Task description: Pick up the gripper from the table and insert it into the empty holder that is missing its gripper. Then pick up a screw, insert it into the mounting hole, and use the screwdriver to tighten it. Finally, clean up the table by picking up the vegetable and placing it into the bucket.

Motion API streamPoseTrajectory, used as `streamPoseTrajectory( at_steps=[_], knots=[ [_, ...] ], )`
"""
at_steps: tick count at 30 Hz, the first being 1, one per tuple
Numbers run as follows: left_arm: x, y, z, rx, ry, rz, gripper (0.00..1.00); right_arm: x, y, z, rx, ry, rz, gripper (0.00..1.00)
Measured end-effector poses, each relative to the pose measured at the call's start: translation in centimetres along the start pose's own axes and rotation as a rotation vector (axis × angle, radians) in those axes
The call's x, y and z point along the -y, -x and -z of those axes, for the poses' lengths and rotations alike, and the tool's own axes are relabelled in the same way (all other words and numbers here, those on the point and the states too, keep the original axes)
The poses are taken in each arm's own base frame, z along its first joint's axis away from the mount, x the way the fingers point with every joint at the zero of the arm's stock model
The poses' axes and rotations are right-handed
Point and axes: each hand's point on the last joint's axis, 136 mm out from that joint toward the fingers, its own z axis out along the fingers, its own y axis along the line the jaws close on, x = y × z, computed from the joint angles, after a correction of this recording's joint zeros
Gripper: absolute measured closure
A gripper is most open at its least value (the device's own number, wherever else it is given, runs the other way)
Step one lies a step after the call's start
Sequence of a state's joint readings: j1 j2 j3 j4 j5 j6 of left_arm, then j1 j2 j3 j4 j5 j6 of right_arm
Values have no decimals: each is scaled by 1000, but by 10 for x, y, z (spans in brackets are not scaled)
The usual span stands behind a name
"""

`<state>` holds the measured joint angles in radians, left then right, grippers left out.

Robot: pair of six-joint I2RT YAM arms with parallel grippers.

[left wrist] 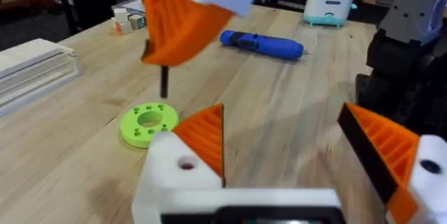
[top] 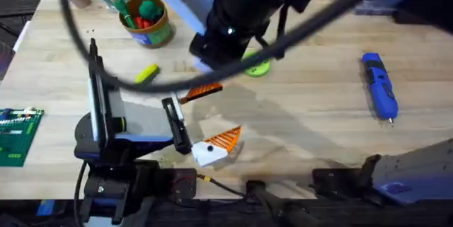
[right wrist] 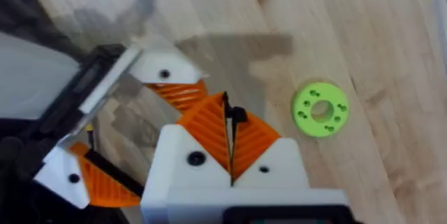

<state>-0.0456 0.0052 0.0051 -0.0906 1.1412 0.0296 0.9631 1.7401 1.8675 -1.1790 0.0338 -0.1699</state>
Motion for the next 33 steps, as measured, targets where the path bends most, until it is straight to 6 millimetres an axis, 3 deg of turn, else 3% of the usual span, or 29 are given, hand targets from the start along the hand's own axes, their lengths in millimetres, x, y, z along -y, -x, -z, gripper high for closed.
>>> streamPoseTrajectory(
  at_steps=[6, 21, 33],
  knots=[
    [0, 0, 0, 0, 0, 0, 7, -26, 8, 6, 27, 63, 54, 993],
    [0, 0, 0, 0, 0, 0, 8, -49, 18, 12, 65, 104, 138, 993],
    [0, 0, 0, 0, 0, 0, 8, -46, 19, 12, 67, 74, 154, 993]
  ],
)
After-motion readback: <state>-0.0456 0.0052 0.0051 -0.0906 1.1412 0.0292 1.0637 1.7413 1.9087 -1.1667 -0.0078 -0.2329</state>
